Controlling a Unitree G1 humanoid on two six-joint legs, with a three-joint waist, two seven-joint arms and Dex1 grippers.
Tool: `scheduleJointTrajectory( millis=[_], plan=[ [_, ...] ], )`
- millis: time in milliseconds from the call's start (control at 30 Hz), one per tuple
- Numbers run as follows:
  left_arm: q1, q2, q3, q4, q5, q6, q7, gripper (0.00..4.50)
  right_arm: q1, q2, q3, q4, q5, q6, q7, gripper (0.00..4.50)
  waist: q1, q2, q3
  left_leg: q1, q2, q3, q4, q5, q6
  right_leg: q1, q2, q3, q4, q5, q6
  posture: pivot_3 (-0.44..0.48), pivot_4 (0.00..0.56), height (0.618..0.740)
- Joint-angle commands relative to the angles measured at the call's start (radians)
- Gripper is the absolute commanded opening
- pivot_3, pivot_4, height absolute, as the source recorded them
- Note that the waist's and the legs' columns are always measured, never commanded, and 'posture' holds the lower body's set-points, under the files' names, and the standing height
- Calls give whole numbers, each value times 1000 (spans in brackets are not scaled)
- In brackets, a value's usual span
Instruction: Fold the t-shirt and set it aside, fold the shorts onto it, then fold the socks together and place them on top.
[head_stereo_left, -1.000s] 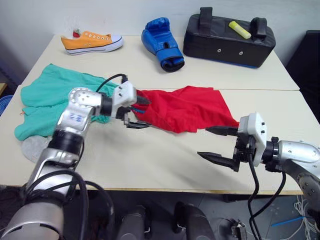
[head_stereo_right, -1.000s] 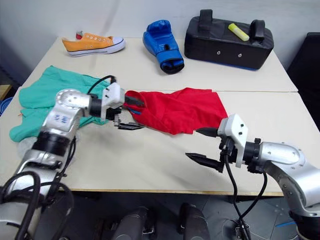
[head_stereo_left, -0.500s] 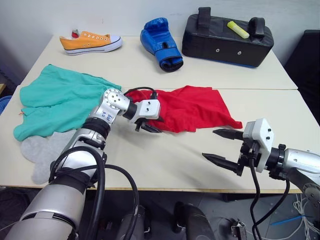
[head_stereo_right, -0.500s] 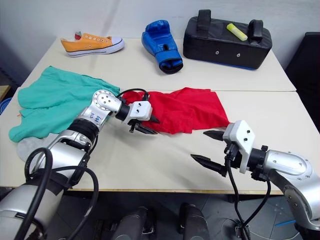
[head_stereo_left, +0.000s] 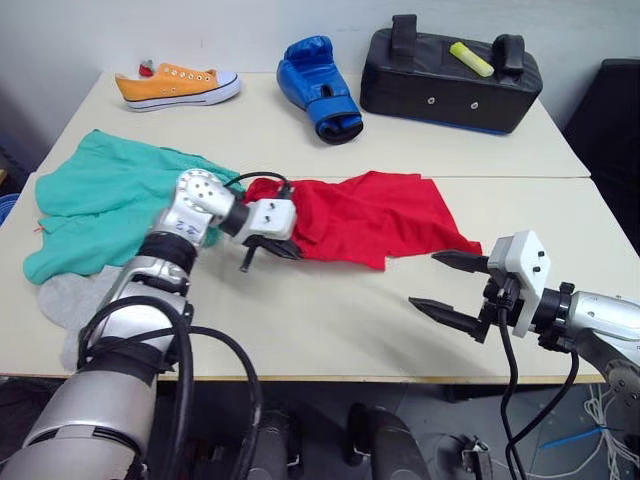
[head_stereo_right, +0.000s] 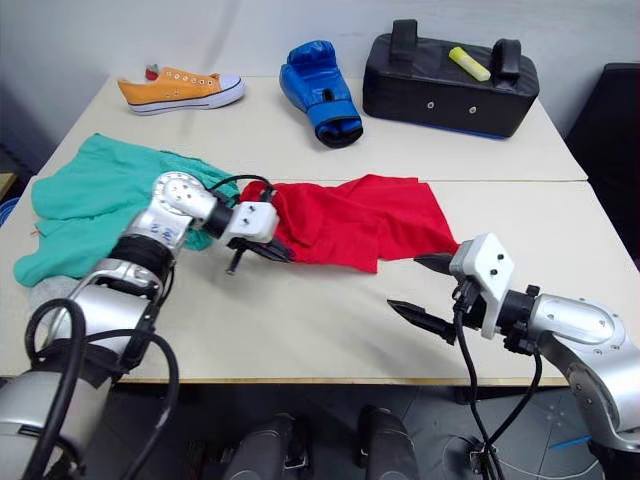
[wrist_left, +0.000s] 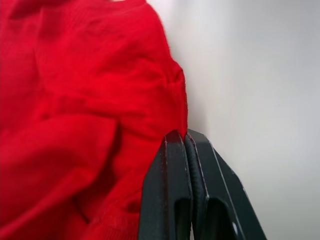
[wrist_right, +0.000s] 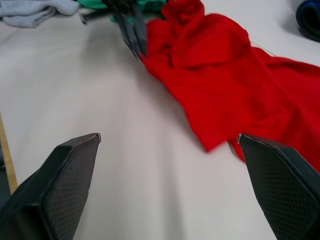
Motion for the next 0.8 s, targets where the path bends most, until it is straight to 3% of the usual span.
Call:
scheduleJointTrajectory(
  millis=[33,200,333,500,667,800],
  plan=[
    [67,108,8,-74,-3,-62,-62,32,-1,-24,-7,20,-20,-40,35,4500,-7,0,0,0,0,0,0,0,0,0,0,0,0,0,0,0,150,740],
    [123,188,2,-99,-5,-103,-60,32,9,-41,16,53,-65,-77,80,4500,4,0,0,-1,0,-1,3,0,0,0,0,0,1,0,0,0,150,740],
    [130,193,-11,-94,39,-143,35,32,6,-38,28,63,-81,-89,95,4500,17,0,0,-1,-1,-2,5,-3,3,1,-2,0,1,1,1,0,150,740],
    [163,198,43,-251,-128,56,-100,32,14,-48,16,21,-57,-72,107,4500,18,0,0,-2,-1,-2,5,-2,3,1,-2,0,1,1,1,0,150,740],
    [249,375,-28,-705,-499,618,-114,1258,48,-82,-49,-99,77,9,139,4500,7,0,0,-3,0,-3,6,-2,2,0,-1,0,6,1,2,0,150,740],
    [312,371,-24,-954,-581,869,-63,2504,57,-97,-64,-145,116,44,115,4500,4,0,0,0,-1,-3,6,-2,2,4,-1,0,6,-1,3,0,150,740]
  ],
)
